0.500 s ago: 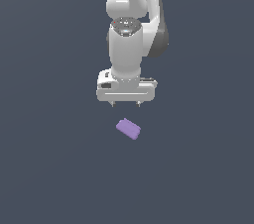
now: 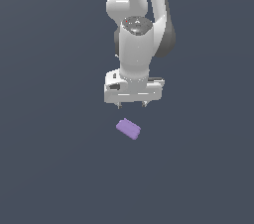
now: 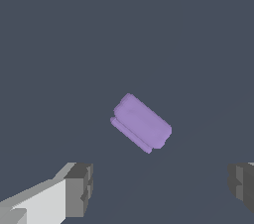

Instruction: Pick up the object and move it to a goal position.

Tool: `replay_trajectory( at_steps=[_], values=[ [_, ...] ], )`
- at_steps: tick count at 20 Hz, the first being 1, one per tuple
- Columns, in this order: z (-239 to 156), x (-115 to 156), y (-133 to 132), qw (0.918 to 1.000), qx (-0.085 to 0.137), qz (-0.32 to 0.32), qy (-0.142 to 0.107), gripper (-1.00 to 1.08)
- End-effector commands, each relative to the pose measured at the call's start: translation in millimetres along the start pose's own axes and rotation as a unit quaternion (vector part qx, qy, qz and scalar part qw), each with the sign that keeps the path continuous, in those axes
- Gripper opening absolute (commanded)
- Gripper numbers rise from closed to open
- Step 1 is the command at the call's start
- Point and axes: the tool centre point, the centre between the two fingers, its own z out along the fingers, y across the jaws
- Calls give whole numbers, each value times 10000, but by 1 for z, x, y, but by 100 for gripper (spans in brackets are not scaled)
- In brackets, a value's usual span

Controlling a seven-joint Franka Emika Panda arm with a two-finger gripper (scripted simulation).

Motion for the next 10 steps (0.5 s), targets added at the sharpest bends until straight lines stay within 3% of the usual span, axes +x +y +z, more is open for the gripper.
replay_trajectory(
  at_steps=[1, 10],
  values=[
    [-1, 1, -4, 10000, -6, -52, 17, 100],
    [7, 2, -1, 9996, -10, -282, -12, 100]
  ],
)
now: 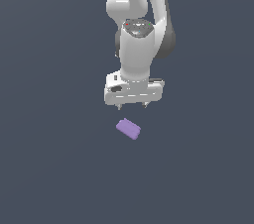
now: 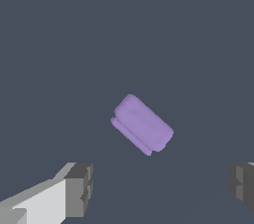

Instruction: Pick up the object and move it to a goal position.

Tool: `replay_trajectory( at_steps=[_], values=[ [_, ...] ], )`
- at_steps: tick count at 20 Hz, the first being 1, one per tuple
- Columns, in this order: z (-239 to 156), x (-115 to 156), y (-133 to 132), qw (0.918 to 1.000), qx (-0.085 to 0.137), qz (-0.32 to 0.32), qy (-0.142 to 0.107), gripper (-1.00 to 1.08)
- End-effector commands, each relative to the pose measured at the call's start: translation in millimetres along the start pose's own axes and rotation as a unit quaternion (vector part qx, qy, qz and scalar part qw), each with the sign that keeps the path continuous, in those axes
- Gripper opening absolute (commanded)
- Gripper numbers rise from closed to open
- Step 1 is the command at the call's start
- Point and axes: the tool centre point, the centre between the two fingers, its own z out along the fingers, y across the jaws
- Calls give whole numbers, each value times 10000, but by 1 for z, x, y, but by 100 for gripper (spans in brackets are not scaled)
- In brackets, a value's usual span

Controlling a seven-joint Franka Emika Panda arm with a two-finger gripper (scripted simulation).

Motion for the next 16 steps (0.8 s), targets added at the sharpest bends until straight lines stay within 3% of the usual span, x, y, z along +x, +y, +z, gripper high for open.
replay_trajectory(
  at_steps=[1, 9, 16],
  values=[
    [4, 0, 1, 9999, -2, -130, -15, 100],
    [26, 1, 3, 9963, 1, -850, -87, 100],
    [55, 1, 5, 9842, 36, -1763, -170, 100]
  ],
)
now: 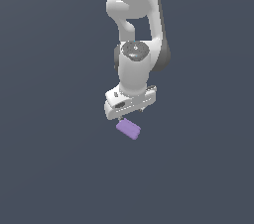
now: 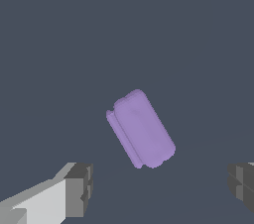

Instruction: Pick up the object and move it to a goal position.

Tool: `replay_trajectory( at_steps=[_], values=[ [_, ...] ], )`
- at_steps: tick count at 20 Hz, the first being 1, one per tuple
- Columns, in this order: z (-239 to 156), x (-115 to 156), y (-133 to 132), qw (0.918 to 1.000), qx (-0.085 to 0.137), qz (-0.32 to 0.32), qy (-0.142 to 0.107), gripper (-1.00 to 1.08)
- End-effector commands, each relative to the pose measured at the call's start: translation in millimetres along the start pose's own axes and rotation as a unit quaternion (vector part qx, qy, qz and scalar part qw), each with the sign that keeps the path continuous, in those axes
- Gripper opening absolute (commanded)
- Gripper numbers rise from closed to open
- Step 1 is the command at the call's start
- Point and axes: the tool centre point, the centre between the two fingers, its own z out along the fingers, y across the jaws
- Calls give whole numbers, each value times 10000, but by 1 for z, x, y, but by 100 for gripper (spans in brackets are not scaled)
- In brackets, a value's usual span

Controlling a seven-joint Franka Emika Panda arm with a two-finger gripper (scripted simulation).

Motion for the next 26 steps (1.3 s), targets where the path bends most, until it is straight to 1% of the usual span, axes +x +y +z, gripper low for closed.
replay_trajectory(
  at_steps=[1, 7, 14, 20, 26],
  values=[
    [11, 0, 1, 9994, 18, -343, -27, 100],
    [36, -1, 2, 9933, 76, -1146, -78, 100],
    [61, -3, 3, 9804, 155, -1963, -110, 100],
    [75, -4, 3, 9705, 204, -2400, -117, 100],
    [82, -4, 3, 9654, 227, -2596, -117, 100]
  ],
)
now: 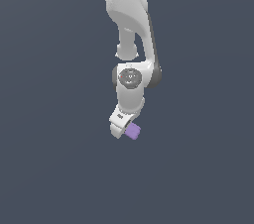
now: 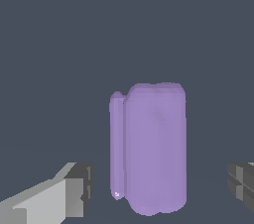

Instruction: Pick up the object and move it to a goal position.

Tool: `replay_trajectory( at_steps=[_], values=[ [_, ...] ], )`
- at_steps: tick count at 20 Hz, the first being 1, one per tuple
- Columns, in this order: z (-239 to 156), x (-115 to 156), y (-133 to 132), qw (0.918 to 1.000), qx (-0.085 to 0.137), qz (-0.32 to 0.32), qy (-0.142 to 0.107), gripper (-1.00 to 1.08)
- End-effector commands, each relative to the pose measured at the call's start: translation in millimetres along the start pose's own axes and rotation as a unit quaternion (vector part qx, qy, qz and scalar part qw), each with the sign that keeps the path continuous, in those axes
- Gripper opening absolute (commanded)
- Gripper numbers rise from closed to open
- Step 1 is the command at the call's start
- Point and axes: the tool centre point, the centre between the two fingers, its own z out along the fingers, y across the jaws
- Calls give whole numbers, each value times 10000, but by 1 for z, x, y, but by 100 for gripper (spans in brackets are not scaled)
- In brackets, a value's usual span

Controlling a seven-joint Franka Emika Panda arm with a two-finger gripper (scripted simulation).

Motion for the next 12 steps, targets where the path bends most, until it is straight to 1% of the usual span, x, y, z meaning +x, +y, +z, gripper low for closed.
replay_trajectory(
  at_steps=[1, 7, 12],
  values=[
    [1, 0, 0, 10000, 3, -55, 2, 100],
    [7, 0, 0, 10000, 4, -39, 0, 100],
    [31, -1, -1, 10000, 4, -51, 1, 100]
  ],
)
